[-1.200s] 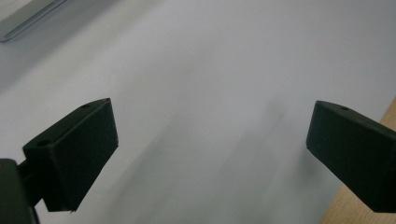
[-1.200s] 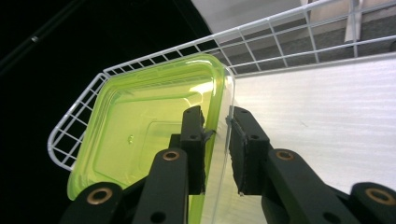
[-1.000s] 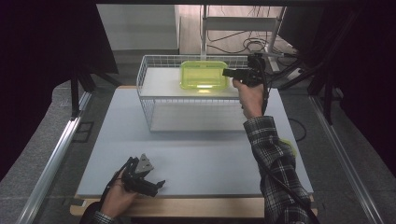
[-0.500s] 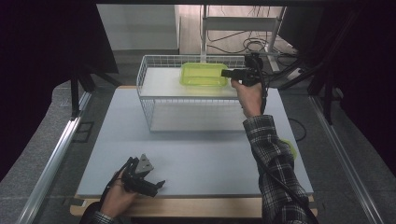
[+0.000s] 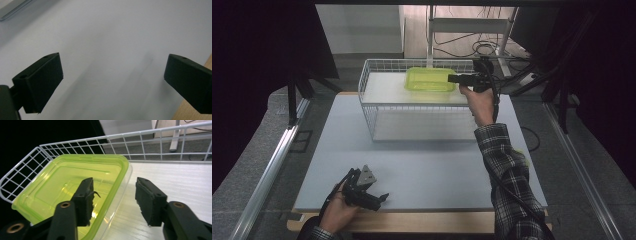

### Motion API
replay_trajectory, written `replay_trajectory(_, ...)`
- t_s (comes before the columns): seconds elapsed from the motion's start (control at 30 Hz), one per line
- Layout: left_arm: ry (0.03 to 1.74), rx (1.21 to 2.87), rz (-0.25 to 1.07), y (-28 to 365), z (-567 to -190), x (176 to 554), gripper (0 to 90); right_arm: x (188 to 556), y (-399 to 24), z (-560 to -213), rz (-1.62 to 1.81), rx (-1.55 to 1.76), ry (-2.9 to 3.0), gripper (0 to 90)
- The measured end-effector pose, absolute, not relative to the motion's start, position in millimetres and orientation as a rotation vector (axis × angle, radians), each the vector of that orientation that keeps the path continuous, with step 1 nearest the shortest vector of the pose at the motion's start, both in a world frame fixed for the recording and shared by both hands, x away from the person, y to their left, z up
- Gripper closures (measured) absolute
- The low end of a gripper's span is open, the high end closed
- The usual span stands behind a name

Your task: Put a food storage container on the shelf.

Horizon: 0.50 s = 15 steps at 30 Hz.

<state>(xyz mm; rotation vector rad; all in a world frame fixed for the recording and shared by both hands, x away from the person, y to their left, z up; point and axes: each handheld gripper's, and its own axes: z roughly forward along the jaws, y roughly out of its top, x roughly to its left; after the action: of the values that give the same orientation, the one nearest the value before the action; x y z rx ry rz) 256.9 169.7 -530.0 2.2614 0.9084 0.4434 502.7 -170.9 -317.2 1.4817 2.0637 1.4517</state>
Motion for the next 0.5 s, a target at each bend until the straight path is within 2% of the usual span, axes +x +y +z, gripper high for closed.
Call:
replay_trajectory(0.13,0.910,2.254,0.437,170,-530,257,1.8,498,-169,-313,1.459,1.420,2.088,39.3)
replay_trajectory(0.5,0.912,2.190,0.403,175,-527,258,0.8,484,-172,-308,1.456,1.323,2.136,26.9)
